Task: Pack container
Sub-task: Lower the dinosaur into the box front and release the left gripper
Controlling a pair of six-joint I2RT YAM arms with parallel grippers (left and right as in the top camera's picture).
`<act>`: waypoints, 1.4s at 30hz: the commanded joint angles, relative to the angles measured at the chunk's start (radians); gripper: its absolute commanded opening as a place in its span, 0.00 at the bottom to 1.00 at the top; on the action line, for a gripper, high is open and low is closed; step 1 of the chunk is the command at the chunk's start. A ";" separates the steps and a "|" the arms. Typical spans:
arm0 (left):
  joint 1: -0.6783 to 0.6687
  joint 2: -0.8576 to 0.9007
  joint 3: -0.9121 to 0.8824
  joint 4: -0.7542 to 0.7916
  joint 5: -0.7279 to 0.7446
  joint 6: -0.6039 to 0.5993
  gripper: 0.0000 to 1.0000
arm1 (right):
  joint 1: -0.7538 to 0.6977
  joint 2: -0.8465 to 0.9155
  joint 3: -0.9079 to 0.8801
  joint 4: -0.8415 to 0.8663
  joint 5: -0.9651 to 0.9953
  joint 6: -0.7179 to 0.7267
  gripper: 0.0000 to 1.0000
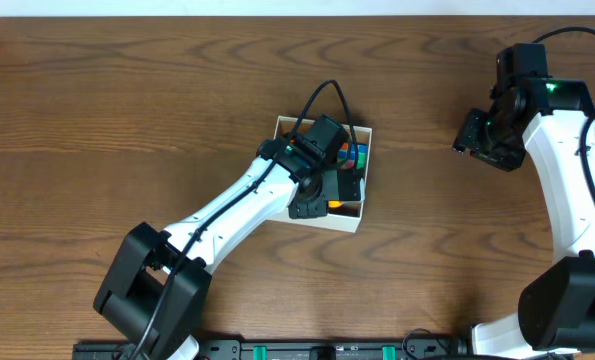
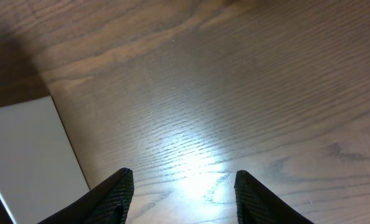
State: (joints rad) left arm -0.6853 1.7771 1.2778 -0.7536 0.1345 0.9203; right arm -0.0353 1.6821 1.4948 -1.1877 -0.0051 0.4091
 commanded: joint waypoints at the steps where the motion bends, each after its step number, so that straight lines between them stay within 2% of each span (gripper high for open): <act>1: -0.040 0.000 0.001 -0.011 0.016 0.010 0.25 | 0.004 0.001 -0.003 0.009 -0.003 -0.002 0.56; 2: -0.052 0.000 0.001 -0.011 0.016 0.010 0.27 | 0.004 0.001 -0.003 0.011 -0.003 -0.002 0.56; 7: -0.096 0.000 0.001 -0.011 0.015 0.009 0.54 | 0.004 0.001 -0.003 0.014 -0.003 -0.002 0.56; 11: -0.100 0.000 0.001 -0.011 0.012 -0.010 0.84 | 0.004 0.001 -0.003 0.014 -0.003 -0.002 0.56; 12: -0.099 0.000 0.002 -0.011 0.008 -0.017 0.86 | 0.004 0.001 -0.003 0.013 -0.003 -0.002 0.56; 14: -0.099 -0.002 0.002 -0.012 0.007 -0.017 1.00 | 0.004 0.001 -0.003 0.013 -0.003 -0.002 0.56; 20: -0.099 -0.052 0.019 -0.011 0.004 -0.039 0.98 | 0.004 0.001 -0.003 0.010 -0.003 -0.002 0.56; 32: -0.079 -0.295 0.037 -0.035 0.004 -0.153 0.98 | 0.004 0.001 -0.003 0.011 -0.003 -0.002 0.56; 38: -0.068 -0.298 0.037 0.013 0.011 -0.206 0.98 | 0.004 0.001 -0.003 0.010 -0.003 -0.002 0.57; 42: -0.068 -0.267 0.037 0.067 0.068 -0.306 0.98 | 0.004 0.001 -0.003 0.010 -0.003 -0.002 0.56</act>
State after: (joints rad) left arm -0.7555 1.4822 1.3006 -0.7013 0.1516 0.7052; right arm -0.0353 1.6821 1.4948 -1.1774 -0.0051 0.4091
